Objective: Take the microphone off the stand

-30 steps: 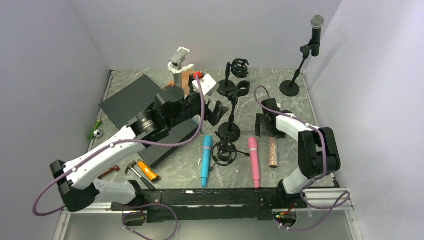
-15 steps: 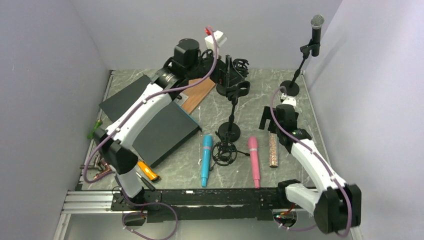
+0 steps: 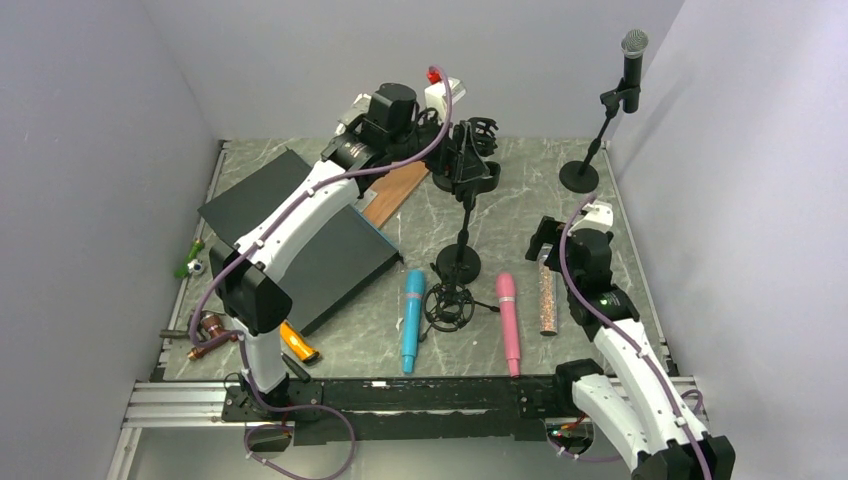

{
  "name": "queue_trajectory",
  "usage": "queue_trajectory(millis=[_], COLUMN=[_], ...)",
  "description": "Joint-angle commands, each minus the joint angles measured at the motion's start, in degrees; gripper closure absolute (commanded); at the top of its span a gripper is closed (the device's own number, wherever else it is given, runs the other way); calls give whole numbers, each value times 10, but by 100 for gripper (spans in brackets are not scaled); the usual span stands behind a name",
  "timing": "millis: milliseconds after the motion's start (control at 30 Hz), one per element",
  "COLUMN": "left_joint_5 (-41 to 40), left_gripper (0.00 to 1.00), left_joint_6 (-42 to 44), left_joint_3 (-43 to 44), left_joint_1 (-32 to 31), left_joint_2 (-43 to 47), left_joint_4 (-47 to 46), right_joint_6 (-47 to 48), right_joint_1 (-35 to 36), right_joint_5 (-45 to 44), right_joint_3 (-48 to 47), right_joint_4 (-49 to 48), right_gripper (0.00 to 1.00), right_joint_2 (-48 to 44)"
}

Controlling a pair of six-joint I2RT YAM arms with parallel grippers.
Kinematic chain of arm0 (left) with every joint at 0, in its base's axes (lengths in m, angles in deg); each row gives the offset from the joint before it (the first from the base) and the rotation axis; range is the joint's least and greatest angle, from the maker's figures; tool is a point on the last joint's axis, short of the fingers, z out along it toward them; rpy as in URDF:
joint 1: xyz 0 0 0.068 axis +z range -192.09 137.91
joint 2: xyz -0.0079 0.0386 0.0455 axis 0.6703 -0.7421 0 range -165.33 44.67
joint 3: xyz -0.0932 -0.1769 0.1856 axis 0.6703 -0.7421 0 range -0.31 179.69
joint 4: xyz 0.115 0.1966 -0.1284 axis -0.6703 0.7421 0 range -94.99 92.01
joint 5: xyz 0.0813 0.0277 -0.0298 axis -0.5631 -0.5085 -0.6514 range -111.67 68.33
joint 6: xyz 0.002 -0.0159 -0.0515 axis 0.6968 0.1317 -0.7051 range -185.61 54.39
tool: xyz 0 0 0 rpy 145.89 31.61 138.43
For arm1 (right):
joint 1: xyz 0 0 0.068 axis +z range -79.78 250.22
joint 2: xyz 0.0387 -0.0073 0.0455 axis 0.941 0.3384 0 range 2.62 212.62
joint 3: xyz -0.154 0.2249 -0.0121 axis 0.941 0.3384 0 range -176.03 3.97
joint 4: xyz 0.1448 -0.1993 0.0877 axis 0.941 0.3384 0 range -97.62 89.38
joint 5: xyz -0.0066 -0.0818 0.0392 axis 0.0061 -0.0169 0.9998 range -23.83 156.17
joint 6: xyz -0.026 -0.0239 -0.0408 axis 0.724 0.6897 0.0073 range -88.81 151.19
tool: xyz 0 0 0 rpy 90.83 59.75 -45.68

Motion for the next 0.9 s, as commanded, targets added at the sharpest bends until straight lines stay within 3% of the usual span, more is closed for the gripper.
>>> queue_trajectory(millis=[0, 133, 267, 367, 600, 867], left_joint_5=[25, 18, -1, -21, -60, -47], left_gripper=[18, 22, 52, 67, 74, 75], left_joint_6=[1, 2, 7, 10, 25, 19], left_joint_3=[22, 11, -35, -96, -223, -211], left_joint_1=[4, 5, 4, 4, 4, 4], left_joint_2=[-15, -28, -28, -17, -6, -28], left_joint_4=[-12, -5, -14, -34, -76, -74], right_joint_6=[0, 0, 0, 0, 1, 1], right_joint_1=[1, 1, 1, 0, 1, 1], right_joint_5=[-12, -14, -20, -20, -18, -19], right_joint_3=[11, 14, 19, 24, 25, 25], right_joint_4=[-39, -39, -40, -44, -45, -45], right_gripper=[0, 0, 0, 0, 0, 0], right_joint_2=[-33, -47, -65, -77, -76, -72])
